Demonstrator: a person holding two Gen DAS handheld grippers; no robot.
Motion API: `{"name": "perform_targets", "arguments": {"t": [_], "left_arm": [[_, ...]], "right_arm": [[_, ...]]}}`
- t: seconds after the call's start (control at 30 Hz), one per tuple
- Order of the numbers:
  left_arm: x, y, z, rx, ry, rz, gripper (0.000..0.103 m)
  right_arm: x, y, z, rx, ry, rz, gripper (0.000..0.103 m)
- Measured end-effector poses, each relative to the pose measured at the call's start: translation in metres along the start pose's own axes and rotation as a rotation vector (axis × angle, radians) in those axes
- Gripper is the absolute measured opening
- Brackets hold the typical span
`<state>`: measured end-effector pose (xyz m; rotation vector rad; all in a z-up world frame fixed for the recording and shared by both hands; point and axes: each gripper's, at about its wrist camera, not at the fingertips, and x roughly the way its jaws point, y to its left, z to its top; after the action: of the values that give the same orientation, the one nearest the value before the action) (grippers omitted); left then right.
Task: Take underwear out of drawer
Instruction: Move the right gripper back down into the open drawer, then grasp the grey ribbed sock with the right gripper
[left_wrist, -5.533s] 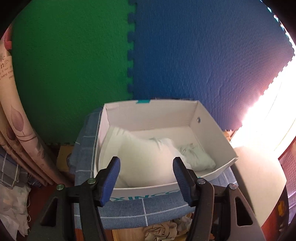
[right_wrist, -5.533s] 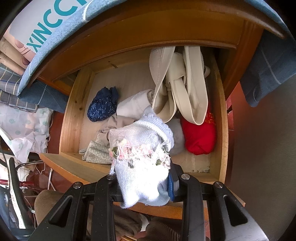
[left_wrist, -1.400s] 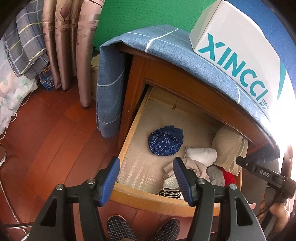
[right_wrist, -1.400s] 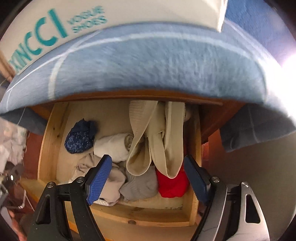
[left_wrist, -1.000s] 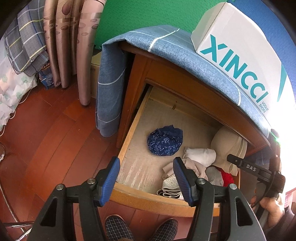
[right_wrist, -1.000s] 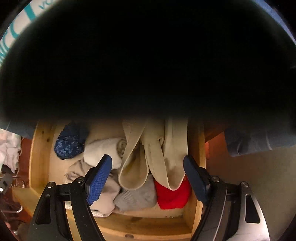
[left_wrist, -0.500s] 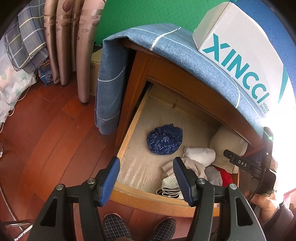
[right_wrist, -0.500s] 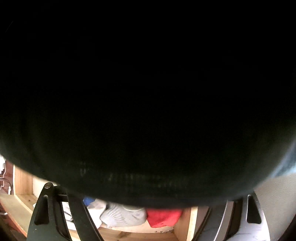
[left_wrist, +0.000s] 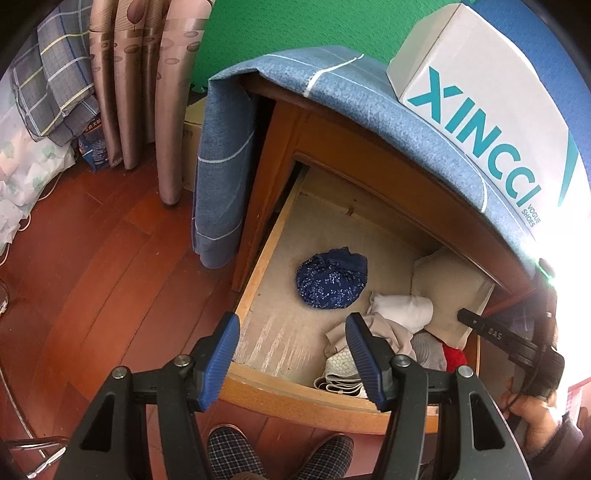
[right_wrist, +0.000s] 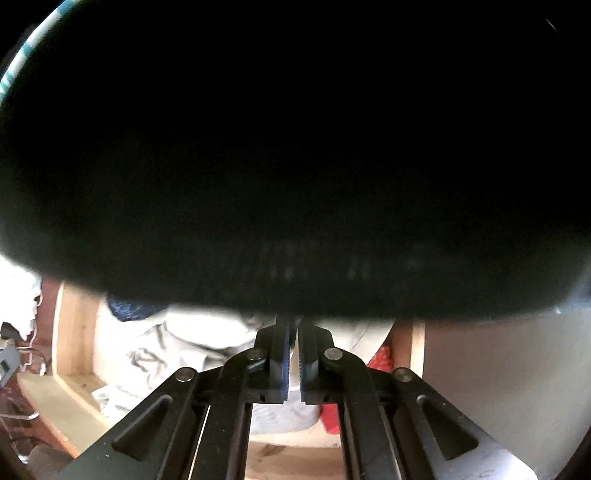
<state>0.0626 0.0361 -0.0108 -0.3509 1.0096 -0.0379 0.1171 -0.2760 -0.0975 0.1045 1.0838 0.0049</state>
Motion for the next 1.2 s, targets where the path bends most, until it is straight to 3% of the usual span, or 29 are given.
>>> {"name": "perform_targets", "arguments": {"t": [0.33, 0.43, 0.47, 0.5, 0.67, 0.87, 1.13, 1.2], "left_arm": [[-0.004, 0.001, -0.001, -0.004, -0.011, 0.002, 0.061], [-0.005, 0.001, -0.001, -0.002, -0.016, 0.002, 0.061], [-0.005, 0.002, -0.001, -0.002, -0.015, 0.001, 0.061], [-0.005, 0.002, -0.001, -0.004, -0.014, 0.000, 0.061], [-0.004, 0.001, -0.001, -0.007, -0.011, -0.005, 0.061], [-0.003, 0.001, 0.000, -0.008, -0.006, -0.009, 0.061], [-0.001, 0.002, 0.001, -0.013, 0.004, -0.007, 0.061], [0.000, 0.001, 0.001, -0.012, 0.012, -0.001, 0.061]], "right_arm": [[-0.048, 0.010, -0.010, -0.031, 0.016, 0.098, 0.002], [-0.051, -0.003, -0.006, -0.087, 0.005, 0.054, 0.015], [-0.049, -0.006, -0.007, -0.108, 0.017, 0.055, 0.030], [-0.046, -0.004, -0.010, -0.117, 0.021, 0.040, 0.039], [-0.040, -0.010, -0.009, -0.129, 0.052, 0.063, 0.039], [-0.025, 0.001, -0.020, -0.248, 0.211, 0.106, 0.041], [0.022, 0.029, -0.027, -0.464, 0.378, 0.032, 0.041], [0.031, 0.031, -0.027, -0.494, 0.410, 0.022, 0.046]]}}
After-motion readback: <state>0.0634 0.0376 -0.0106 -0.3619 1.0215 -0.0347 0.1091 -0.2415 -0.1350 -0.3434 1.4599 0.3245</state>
